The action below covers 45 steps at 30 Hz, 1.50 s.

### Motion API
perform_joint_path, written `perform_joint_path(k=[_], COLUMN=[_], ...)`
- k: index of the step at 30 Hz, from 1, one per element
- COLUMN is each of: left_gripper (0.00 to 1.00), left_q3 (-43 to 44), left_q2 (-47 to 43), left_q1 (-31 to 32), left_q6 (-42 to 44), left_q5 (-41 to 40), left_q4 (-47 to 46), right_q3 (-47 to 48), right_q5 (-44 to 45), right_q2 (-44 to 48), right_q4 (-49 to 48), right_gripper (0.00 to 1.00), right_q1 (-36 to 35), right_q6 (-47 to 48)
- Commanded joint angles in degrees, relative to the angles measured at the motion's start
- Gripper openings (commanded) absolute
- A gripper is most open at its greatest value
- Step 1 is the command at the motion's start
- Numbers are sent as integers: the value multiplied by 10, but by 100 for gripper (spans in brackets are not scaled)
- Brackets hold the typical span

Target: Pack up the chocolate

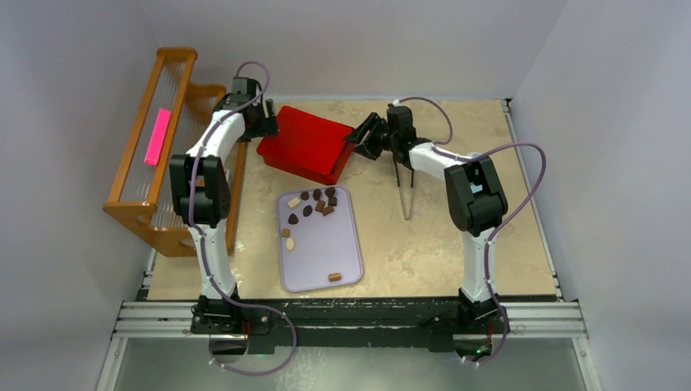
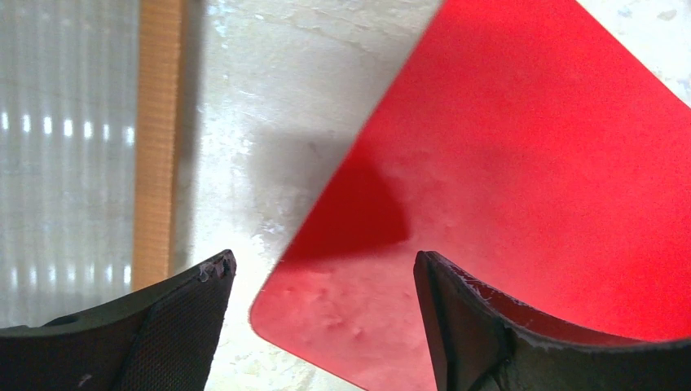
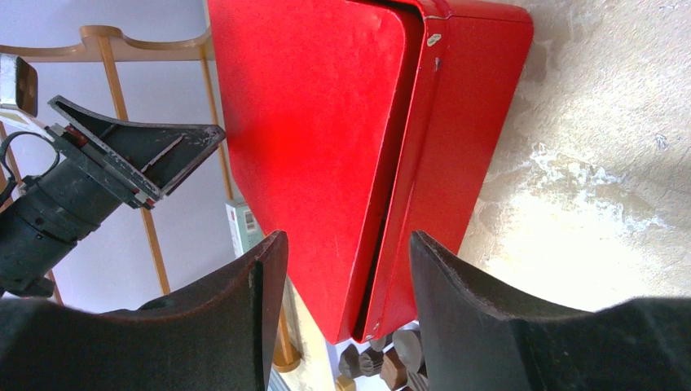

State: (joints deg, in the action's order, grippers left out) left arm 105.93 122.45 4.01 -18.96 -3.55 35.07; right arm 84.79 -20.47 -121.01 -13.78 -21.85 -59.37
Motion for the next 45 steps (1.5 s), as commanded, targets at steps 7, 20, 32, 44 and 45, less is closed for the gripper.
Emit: perform_joint_path(k=[7,20,32,44,45], left_gripper=[61,33,30,30,30], left_q3=[-16,32,50,30,28], left_q2=[-3,56,72,57,57], left_q1=[-34,-38,-40,-40,-40], left_q6=[-12,-5,-11,-13,-13], left_q5=[66,89,56,46,46], left_q4=[-28,-8,22,22,22], right_q3=[25,57,95,194,207], right_q5=[-17,-3,22,132,140], right_q2=[4,-16,-40,-71,-77], right_q4=[-1,36,81,272,289], right_gripper=[58,58,56,55,55], right_q1=[-8,-27,-52,-81,-82], right_q6=[2,17,3,-45,-49])
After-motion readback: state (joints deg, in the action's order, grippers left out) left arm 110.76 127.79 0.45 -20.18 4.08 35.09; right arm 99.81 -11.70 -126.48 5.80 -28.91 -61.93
